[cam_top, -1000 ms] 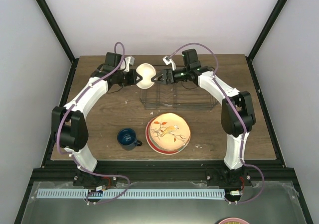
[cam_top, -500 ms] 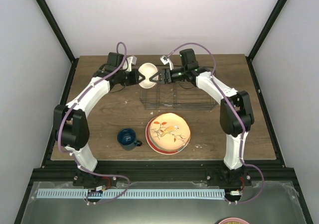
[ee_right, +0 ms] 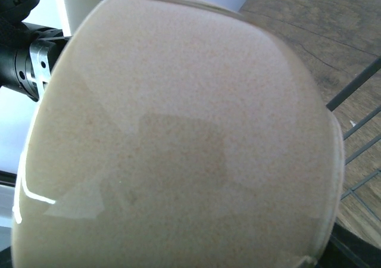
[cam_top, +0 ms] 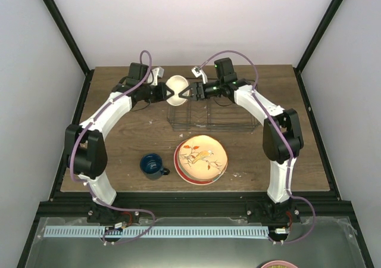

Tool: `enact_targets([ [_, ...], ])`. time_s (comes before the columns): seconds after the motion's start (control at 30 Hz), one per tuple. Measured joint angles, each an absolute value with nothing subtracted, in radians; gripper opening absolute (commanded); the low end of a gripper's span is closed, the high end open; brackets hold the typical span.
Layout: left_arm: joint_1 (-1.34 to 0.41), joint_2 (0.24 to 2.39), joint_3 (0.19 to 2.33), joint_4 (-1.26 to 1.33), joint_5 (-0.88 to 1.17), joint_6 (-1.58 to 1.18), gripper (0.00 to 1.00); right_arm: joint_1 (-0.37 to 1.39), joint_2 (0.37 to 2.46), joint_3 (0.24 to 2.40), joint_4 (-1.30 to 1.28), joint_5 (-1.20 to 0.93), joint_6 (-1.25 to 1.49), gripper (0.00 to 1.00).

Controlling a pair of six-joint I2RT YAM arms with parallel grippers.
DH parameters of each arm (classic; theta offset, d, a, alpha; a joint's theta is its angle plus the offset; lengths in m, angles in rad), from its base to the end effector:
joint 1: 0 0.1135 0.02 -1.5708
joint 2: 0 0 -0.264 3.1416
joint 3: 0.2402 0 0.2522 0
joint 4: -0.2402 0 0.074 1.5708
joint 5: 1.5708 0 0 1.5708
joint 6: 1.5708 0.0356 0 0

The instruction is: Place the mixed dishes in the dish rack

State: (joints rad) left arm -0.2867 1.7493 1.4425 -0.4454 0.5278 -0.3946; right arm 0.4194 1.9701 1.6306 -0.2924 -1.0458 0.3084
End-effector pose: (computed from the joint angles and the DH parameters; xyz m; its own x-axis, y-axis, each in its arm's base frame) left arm 0.3738 -0.1289 0.2849 -0.8345 -0.1002 -0.5418 0.2992 0.7432 -0.5984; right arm 0.3964 0.2104 0.2775 -0.7696 -0.1765 -0.6137 -0.6383 0.2383 0.7319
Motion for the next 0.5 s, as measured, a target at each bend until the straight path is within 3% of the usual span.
enact_targets([
  [0.33,-0.291,1.749,1.443,-0.435,0.552,-0.384,0.52,0.422,1.97,1.676,-0.385,-0.946,0.239,0.22],
  [0.5,-0.292,1.741,1.438,-0.443,0.508,-0.359,0.75,0.421,1.97,1.705,-0.45,-0.853,0.207,0.22],
])
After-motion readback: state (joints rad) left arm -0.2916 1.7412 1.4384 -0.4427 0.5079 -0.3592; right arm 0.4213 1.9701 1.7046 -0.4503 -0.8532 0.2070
